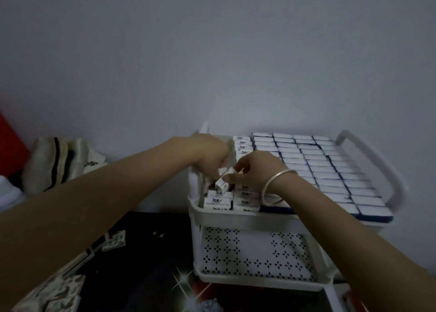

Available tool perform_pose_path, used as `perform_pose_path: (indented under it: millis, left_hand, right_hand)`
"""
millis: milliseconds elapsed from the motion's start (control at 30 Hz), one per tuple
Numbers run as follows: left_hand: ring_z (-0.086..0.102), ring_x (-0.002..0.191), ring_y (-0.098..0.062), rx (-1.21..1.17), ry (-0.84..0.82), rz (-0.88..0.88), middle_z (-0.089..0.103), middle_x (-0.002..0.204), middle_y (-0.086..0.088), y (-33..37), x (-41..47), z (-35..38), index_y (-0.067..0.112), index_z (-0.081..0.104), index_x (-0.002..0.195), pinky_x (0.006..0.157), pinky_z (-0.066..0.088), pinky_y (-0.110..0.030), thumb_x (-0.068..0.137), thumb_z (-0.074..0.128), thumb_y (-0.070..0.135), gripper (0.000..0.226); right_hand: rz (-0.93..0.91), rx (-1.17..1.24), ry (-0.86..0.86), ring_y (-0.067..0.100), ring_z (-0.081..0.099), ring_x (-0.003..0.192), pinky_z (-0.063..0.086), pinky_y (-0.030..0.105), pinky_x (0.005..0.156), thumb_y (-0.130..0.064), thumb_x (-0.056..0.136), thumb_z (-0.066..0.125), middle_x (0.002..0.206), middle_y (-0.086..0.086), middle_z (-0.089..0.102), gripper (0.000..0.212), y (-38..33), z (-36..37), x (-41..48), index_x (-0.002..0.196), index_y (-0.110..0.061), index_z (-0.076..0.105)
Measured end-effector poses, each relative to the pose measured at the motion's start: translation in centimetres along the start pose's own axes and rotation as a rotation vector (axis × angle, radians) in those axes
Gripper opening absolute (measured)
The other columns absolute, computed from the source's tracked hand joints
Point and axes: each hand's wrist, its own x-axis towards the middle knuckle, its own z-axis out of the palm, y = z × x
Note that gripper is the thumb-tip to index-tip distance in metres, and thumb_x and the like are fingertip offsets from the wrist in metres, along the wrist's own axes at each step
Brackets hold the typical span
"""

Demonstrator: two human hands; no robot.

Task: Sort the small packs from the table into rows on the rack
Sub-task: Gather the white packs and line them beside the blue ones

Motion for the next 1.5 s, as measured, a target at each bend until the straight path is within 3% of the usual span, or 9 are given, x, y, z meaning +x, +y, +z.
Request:
perform_pose_path:
  millis: [233,367,533,733,1067,1167,1333,1400,1500]
  left_hand:
    - [0.057,0.102,-0.018,-0.137,-0.121,0.014,0.062,0.11,0.003,0.0,0.2,-0.9,0.017,0.058,0.114,0.082,0.045,-0.028,0.081,0.068,0.014,0.035]
    - [0.061,0.105,-0.027,-0.264,-0.182,0.019,0.066,0.115,-0.011,0.5,0.8,-1.1,0.003,0.06,0.115,0.093,0.051,-0.04,0.083,0.053,0.002,0.033]
    - [0.065,0.104,-0.029,-0.504,-0.187,-0.099,0.064,0.118,-0.016,1.4,0.7,-1.7,-0.002,0.058,0.119,0.083,0.058,-0.036,0.085,0.054,-0.005,0.035]
    - [0.068,0.097,-0.029,-0.621,-0.147,-0.27,0.062,0.108,-0.018,2.7,0.1,-1.5,-0.002,0.055,0.123,0.071,0.058,-0.031,0.09,0.054,0.003,0.033]
    - [0.035,0.136,-0.026,-1.254,0.133,-0.613,0.035,0.15,-0.013,7.9,-2.8,2.6,0.006,0.028,0.148,0.11,0.033,-0.035,0.102,0.032,0.03,0.052]
    - [0.055,0.105,-0.019,-1.598,0.185,-0.648,0.059,0.119,-0.008,7.8,-2.8,2.7,0.005,0.045,0.137,0.09,0.046,-0.026,0.099,0.038,0.021,0.041]
    - [0.054,0.117,-0.028,-1.845,0.169,-0.663,0.059,0.127,-0.012,6.7,-3.4,2.9,0.01,0.056,0.12,0.102,0.044,-0.043,0.066,0.049,0.024,0.057]
    - [0.061,0.092,-0.023,-1.894,0.105,-0.636,0.064,0.101,-0.011,6.8,-4.8,2.2,0.007,0.058,0.092,0.087,0.05,-0.033,0.082,0.047,0.021,0.02]
    - [0.062,0.091,-0.025,-1.969,0.078,-0.579,0.063,0.095,-0.012,6.6,-5.3,2.5,0.007,0.056,0.083,0.09,0.05,-0.036,0.096,0.035,0.018,0.027]
  right_hand:
    - [-0.009,-0.178,0.175,0.015,0.056,0.07,0.044,0.027,0.061,-0.077,0.069,0.057,0.074,-0.004,0.058,0.055,-0.3,1.4,-0.1,0.065,-0.022,0.064]
    - [-0.082,-0.15,0.243,0.019,0.048,0.108,0.046,0.034,0.082,-0.067,0.068,0.067,0.113,-0.001,0.052,0.056,0.4,1.9,0.3,0.103,-0.025,0.058]
    - [-0.059,0.197,0.165,0.018,0.061,0.102,0.051,0.037,0.087,-0.047,0.073,0.073,0.113,-0.006,0.065,0.06,1.2,2.4,0.7,0.121,-0.022,0.048]
    - [-0.119,0.2,0.185,0.02,0.055,0.106,0.048,0.038,0.09,-0.039,0.076,0.072,0.104,-0.006,0.068,0.065,1.7,2.4,1.4,0.132,-0.027,0.042]
    - [-0.202,-0.101,0.097,0.024,0.043,0.113,0.036,0.034,0.094,-0.02,0.09,0.047,0.11,0.007,0.064,0.034,1.3,2.5,1.1,0.119,-0.028,0.062]
    - [-0.194,-0.029,0.106,0.026,0.047,0.107,0.039,0.031,0.091,-0.014,0.089,0.049,0.109,0.01,0.055,0.029,2.0,3.0,1.1,0.108,-0.026,0.068]
    - [-0.171,0.038,0.06,0.017,0.041,0.112,0.038,0.027,0.097,-0.002,0.087,0.042,0.112,0.005,0.054,0.042,1.9,2.6,1.0,0.111,-0.026,0.067]
    - [-0.177,0.026,0.06,0.018,0.039,0.116,0.039,0.028,0.099,0.0,0.088,0.039,0.111,0.004,0.055,0.044,1.5,2.3,0.7,0.113,-0.023,0.066]
    - [-0.169,-0.004,0.059,0.017,0.04,0.115,0.04,0.03,0.098,0.002,0.089,0.037,0.106,0.0,0.051,0.045,1.1,2.3,0.5,0.117,-0.021,0.065]
